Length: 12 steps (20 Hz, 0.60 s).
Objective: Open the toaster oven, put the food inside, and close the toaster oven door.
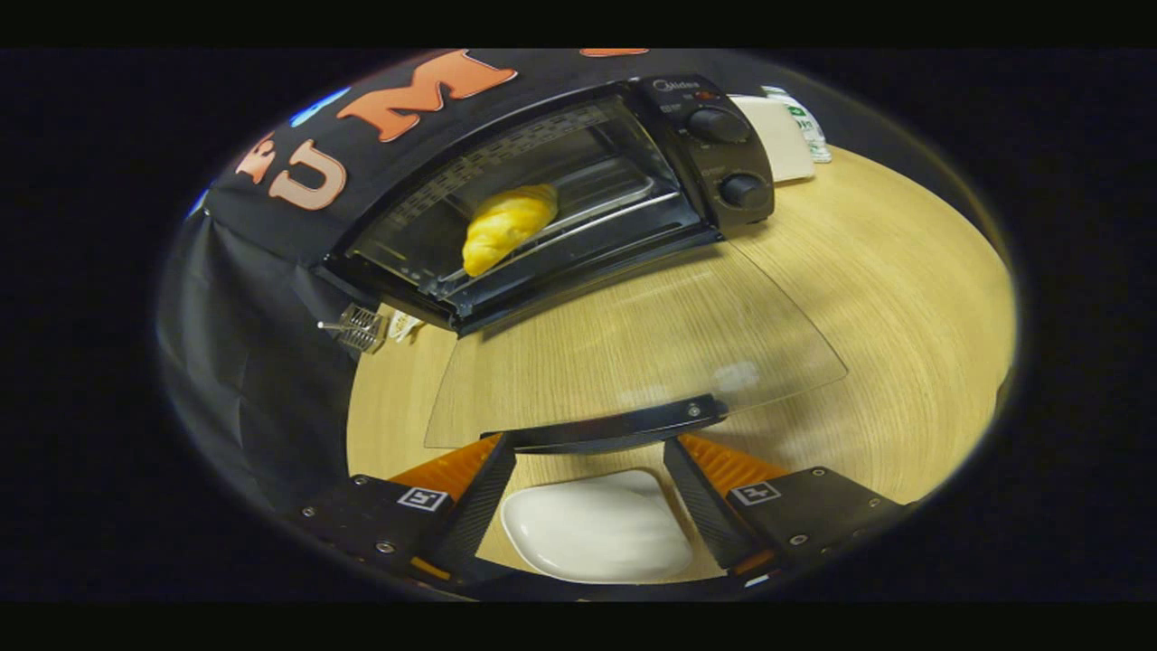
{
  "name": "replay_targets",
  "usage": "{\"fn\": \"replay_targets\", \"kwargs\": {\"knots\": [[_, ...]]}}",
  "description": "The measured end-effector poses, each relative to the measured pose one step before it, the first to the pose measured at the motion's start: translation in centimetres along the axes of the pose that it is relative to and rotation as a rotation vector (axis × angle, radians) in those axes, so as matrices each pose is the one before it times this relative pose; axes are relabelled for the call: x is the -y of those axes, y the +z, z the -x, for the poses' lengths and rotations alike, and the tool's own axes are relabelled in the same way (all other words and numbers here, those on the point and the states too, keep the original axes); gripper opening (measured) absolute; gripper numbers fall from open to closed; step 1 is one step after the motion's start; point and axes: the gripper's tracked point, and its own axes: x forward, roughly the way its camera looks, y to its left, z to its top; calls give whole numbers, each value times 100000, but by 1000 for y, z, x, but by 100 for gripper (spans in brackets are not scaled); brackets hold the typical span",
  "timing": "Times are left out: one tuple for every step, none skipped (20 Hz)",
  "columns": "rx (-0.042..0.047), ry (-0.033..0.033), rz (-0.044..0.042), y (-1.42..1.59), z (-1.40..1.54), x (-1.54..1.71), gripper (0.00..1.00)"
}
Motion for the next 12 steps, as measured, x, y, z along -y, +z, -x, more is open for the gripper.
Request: {"fn": "replay_targets", "kwargs": {"knots": [[630,594,1095,250,380,-252,97],[843,443,743,369,268,-261,98],[887,446,440,408,594,-259,98],[1564,493,430,646,373,-310,98],[1908,582,784,560,342,-518,98],[2358,862,1517,805,223,-551,98],[1915,983,2107,703,74,-661,98],[912,988,1759,643,-4,-683,97],[357,811,1008,450,7,-540,97],[1221,880,281,720,-194,-616,98],[727,693,674,616,-75,-383,97],[611,306,865,501,-35,-353,97]]}}
